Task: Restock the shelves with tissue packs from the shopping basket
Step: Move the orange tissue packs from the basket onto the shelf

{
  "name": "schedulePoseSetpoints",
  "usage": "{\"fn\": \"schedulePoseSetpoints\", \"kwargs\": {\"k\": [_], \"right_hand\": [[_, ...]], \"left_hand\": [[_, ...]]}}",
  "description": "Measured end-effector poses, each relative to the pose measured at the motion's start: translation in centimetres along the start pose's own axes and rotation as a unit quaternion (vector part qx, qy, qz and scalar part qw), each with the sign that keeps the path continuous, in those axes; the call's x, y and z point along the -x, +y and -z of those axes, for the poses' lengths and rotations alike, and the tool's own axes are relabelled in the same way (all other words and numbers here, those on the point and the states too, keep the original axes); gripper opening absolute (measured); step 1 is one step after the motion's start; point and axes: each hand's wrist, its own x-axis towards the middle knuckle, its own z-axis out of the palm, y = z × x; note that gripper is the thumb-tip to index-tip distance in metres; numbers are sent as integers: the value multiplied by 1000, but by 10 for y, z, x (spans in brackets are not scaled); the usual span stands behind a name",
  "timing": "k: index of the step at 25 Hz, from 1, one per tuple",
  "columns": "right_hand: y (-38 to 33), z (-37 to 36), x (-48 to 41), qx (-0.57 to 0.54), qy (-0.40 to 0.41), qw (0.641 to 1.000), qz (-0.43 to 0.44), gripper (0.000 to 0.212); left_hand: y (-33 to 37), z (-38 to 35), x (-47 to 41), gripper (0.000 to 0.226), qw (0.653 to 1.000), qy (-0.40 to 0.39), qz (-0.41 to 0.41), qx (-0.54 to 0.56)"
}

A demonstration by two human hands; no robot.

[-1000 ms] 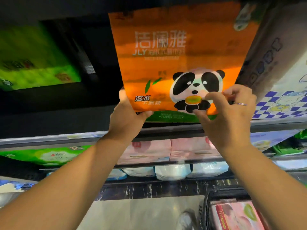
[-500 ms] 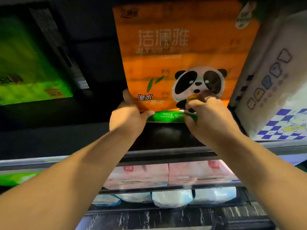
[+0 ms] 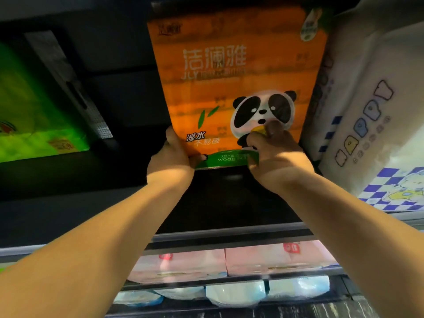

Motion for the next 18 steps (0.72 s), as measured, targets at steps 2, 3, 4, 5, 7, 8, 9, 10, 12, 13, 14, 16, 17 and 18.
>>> {"fn": "schedulePoseSetpoints", "kwargs": {"k": [2,3,4,5,7,8,9,10,12,13,14,16,17,18], "right_hand": [[2,-2,-4,-4,-32,999,-16,44],[3,-5,-8,-3,-43,999,-19,47],[5,-7,-11,-6,-43,999,-14,49],[6,-7,-14,-12,-38,999,-9,50],[11,-8,-19,-24,-24,999,-4,51],[12,-9,-21,-28,-19,999,-2,52],[12,-9,-22,-30,-15,999,2,53],[12,-9,-24,-32,-15,999,4,53],[15,-11,-29,-46,-36,998,4,54],[16,-12,-32,-53,-52,997,3,55],[18,-12,-33,-53,-63,997,4,55],[18,-15,-35,-43,-66,997,8,58],[18,-17,-35,-34,-61,998,5,60],[19,-19,-34,-26,-59,998,1,62]], "left_hand": [[5,1,-5,78,1000,-4,-1,-4],[7,1,-7,78,1000,-2,-6,-1],[8,1,-9,77,1000,1,-12,2],[9,0,-10,76,1000,3,-15,6],[11,-2,-13,74,1000,14,-23,10],[12,-3,-15,74,999,23,-27,10],[13,-5,-17,74,999,31,-30,11],[13,-8,-20,75,999,34,-32,17],[11,-12,-29,74,998,30,-33,41],[9,-13,-35,73,998,24,-36,51],[7,-14,-40,71,997,12,-42,60],[2,-13,-51,65,995,-13,-59,77],[-1,-12,-54,62,994,-23,-64,88],[-1,-12,-54,59,992,-30,-67,102]]}}
